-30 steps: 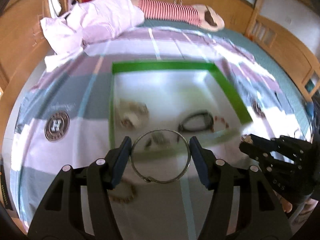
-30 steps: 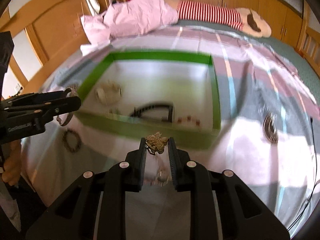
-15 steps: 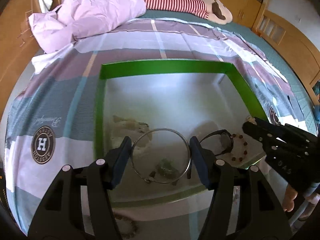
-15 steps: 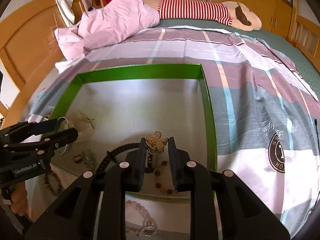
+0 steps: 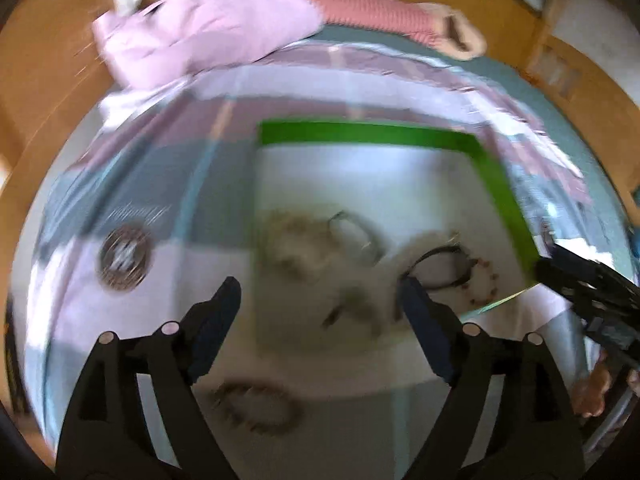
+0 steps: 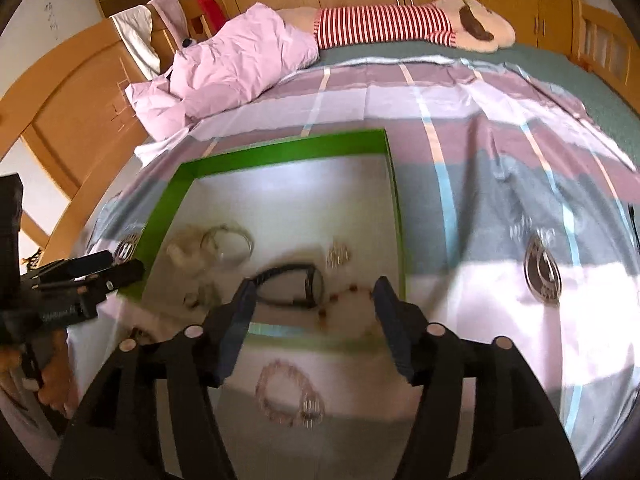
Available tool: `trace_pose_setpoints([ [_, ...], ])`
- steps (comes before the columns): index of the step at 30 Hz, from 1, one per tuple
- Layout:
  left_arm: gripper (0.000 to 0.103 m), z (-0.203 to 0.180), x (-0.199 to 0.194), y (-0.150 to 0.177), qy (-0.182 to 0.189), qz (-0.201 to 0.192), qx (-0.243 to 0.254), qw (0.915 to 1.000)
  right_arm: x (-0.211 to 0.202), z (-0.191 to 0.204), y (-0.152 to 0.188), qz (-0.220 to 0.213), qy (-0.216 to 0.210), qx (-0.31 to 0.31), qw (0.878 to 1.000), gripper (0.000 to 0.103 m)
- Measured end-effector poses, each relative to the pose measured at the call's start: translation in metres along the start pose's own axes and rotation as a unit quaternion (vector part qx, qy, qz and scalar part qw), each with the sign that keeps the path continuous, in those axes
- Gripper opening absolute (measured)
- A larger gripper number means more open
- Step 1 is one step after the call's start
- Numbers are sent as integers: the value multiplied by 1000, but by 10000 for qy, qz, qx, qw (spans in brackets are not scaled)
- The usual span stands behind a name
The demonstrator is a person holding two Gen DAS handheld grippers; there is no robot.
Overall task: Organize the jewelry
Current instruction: 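Carry the bangle into the box with the left tool while the right tool drops the gold charm in, then grasp the pink crystal bracelet with the right tool, then grasp the brown bead bracelet with the left tool while the right tool holds the pink bracelet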
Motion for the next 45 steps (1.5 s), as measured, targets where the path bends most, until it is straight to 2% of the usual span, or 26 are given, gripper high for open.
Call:
trace_pose_setpoints([
  [2, 84, 18, -1, 12, -325, 123, -129, 9993, 5, 4, 21, 339, -17, -149, 9993, 68],
  [3, 85, 32, 1, 22, -579, 246, -264, 9977, 15, 4, 35, 659, 108, -224, 9975, 72],
  [5, 85, 50, 6, 36, -800, 493, -505, 9943, 36, 2, 58, 1176, 355, -269, 9921, 72],
  [8, 85, 70, 21, 51, -834, 1030, -884, 9872, 62, 2, 78, 1634, 320, -156, 9859, 72],
  [10, 85, 73, 30, 55, -791, 1282, -997, 9836, 67, 6, 78, 1587, 364, -192, 9865, 73],
  [11, 85, 72, 32, 56, -763, 1354, -1013, 9826, 67, 12, 76, 1541, 202, -229, 9876, 73],
  [12, 85, 70, 34, 57, -723, 1407, -1001, 9823, 65, 19, 75, 1520, -196, -178, 9880, 73],
  [13, 85, 65, 37, 58, -669, 1444, -950, 9827, 62, 29, 72, 1484, -765, -32, 9860, 73],
  [15, 86, 56, 39, 59, -639, 1493, -793, 9835, 54, 38, 66, 1292, -1158, 27, 9848, 73],
  [16, 86, 53, 40, 61, -655, 1510, -707, 9838, 49, 40, 62, 1149, -1195, 7, 9862, 73],
  [19, 86, 45, 40, 63, -696, 1515, -564, 9844, 45, 33, 55, 923, -835, 17, 9922, 73],
  [24, 87, 40, 42, 65, -722, 1560, -492, 9839, 61, 17, 65, 1200, 287, -188, 9922, 73],
  [29, 87, 38, 46, 64, -750, 1607, -533, 9827, 62, 30, 69, 1359, 383, -587, 9882, 71],
  [31, 88, 37, 47, 65, -766, 1633, -531, 9822, 61, 36, 75, 1441, 350, -856, 9852, 50],
  [36, 88, 34, 49, 67, -787, 1661, -469, 9818, 63, 55, 98, 1653, 358, -1437, 9751, 48],
  [39, 88, 32, 50, 67, -800, 1667, -432, 9818, 67, 58, 104, 1690, 461, -1603, 9714, 41],
  [40, 88, 32, 50, 68, -804, 1672, -426, 9817, 65, 60, 104, 1662, 465, -1661, 9709, 31],
  [41, 88, 31, 50, 68, -807, 1674, -424, 9817, 67, 57, 102, 1648, 464, -1668, 9710, 28],
  [45, 88, 30, 49, 67, -805, 1670, -406, 9818, 66, 57, 102, 1624, 480, -1665, 9714, 28],
])
Point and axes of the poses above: each gripper's, at about its wrist camera, not at the fingertips, and x roughly the way its jaws point, z to its left, y to its underside, the point moved 5 cm from there along x, roughly the way its jaws point, and after that the axes turned 7 degrees about -y, right-handed, at the moved point
